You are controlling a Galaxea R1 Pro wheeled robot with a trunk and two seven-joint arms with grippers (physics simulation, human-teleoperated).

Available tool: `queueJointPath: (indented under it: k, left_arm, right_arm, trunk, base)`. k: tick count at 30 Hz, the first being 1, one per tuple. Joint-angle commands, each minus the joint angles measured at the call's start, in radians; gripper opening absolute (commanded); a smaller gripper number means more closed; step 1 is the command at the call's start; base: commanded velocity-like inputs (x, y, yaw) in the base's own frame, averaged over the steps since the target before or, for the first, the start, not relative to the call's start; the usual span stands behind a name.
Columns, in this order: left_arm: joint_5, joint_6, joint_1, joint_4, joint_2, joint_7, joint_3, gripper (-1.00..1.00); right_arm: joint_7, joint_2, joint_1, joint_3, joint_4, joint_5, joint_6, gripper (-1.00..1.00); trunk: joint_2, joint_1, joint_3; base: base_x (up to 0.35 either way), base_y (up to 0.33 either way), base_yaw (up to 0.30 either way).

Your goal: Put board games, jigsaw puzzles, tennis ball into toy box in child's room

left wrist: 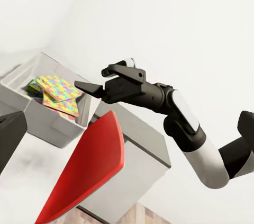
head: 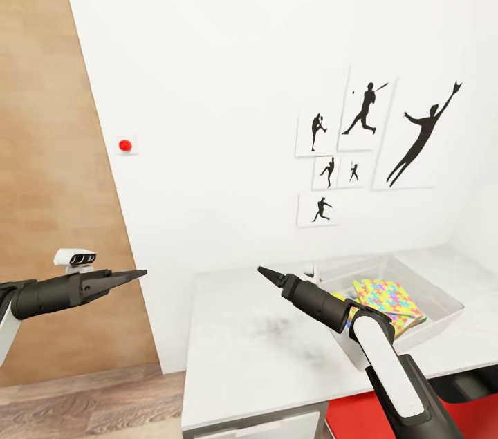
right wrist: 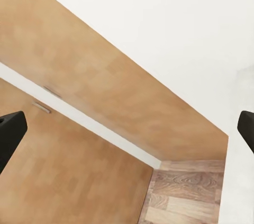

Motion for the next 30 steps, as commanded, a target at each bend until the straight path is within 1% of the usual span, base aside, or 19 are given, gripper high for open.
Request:
queueJointPath:
  k: [1,15,20,30]
  left_arm:
    - [-0.001,0.011,0.000,0.000,0.000,-0.004,0.000,1.00]
    - [0.000,0.012,0.000,0.000,-0.002,-0.004,-0.003,1.00]
    - [-0.003,0.013,0.000,0.000,-0.002,-0.004,-0.004,1.00]
    - [-0.003,0.007,0.000,0.000,-0.002,-0.004,-0.002,1.00]
  right_arm:
    - [0.004,0.000,0.000,0.000,0.000,0.003,0.002,1.00]
    - [0.004,-0.002,0.000,0.000,0.001,0.003,0.002,1.00]
    - [0.005,-0.011,0.000,-0.006,0.000,0.002,0.002,1.00]
    - [0.006,-0.017,0.000,-0.008,0.000,0.001,0.002,1.00]
  trunk:
    - [-0.001,0.000,0.000]
    - [-0.001,0.000,0.000]
    - [-0.001,0.000,0.000]
    - [-0.001,0.000,-0.007]
  base:
    - [0.000,0.000,0.000]
    - [0.000,0.000,0.000]
    - [0.000,0.000,-0.009]
    - [0.000,0.000,-0.184]
